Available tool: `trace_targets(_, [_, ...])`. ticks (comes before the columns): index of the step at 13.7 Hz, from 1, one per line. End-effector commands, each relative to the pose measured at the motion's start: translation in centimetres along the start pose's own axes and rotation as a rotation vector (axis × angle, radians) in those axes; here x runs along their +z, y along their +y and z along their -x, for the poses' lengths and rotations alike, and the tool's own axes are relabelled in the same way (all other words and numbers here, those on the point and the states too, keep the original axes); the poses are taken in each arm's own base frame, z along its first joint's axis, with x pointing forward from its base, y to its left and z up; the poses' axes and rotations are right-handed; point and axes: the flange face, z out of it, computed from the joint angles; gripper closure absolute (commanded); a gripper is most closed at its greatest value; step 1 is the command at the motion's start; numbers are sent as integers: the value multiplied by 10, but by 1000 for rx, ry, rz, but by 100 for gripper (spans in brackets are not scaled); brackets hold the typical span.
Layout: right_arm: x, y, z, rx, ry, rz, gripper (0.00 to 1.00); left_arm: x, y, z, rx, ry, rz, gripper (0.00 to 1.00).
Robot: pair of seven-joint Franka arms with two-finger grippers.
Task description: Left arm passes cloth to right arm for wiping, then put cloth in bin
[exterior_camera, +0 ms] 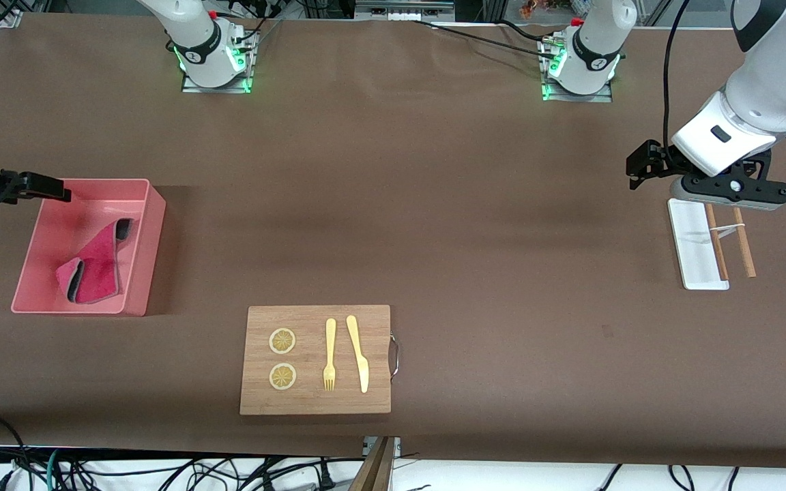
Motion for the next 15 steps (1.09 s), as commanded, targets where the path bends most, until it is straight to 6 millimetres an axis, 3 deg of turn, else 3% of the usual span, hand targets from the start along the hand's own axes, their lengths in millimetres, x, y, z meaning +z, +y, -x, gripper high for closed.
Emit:
trace_targets(1, [-31,0,23,6,57,38,0,-7,0,1,-3,-13,-8,0])
trace_targets(3, [-49,-1,33,-20,106,33,0,-7,-1,2,-4,-14,-8,0])
trace_targets(7, [-57,-10,41,-29,108,31,0,-7,-1,2,-4,-16,-8,0])
trace_targets(10, [-57,-15,49,80,66,8,0,-7,0,2,-3,-16,-8,0])
trace_targets(15, [-56,-20,48,84,59,-9,0,-7,-2,2,-6,-17,-7,0])
